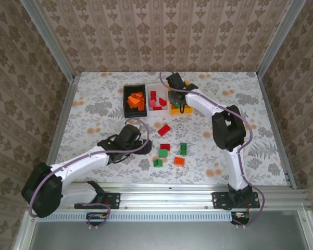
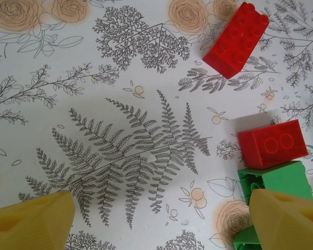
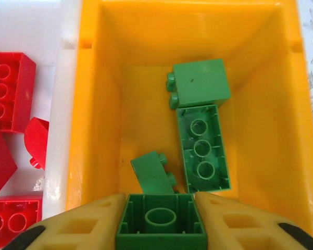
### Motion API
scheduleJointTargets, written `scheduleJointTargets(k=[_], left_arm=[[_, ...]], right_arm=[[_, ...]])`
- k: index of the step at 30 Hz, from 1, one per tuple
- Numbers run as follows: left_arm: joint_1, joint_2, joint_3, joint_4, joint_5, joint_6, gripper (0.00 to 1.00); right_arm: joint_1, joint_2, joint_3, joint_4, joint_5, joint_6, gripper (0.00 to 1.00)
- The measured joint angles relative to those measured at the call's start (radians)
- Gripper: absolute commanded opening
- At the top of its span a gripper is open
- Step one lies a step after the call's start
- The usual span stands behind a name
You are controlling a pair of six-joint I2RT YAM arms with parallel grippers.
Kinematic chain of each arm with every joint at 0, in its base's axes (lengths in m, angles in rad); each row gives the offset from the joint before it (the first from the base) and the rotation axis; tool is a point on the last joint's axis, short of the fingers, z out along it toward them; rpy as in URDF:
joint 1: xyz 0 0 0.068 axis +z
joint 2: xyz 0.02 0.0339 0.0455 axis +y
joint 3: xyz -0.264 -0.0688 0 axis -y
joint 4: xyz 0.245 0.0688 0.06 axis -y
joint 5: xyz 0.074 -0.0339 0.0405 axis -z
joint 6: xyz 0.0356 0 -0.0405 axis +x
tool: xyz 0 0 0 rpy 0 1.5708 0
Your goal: Sort the legos into containers by color
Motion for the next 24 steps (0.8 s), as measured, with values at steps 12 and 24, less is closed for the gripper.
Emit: scheduleJointTargets(k=[12, 24], left_arm=[[-0.014, 0.122, 0.107, -0.012, 0.019, 0.024, 0.87], [-0.039, 0.578, 0.483, 0.027, 0.030, 0.364, 0.76]], right_arm=[[-0.002, -0.237, -0.226, 0.010, -0.039, -0.010, 0.56], [-0.003, -0.719, -0.817, 0.136, -0.086, 0.068, 0.56]])
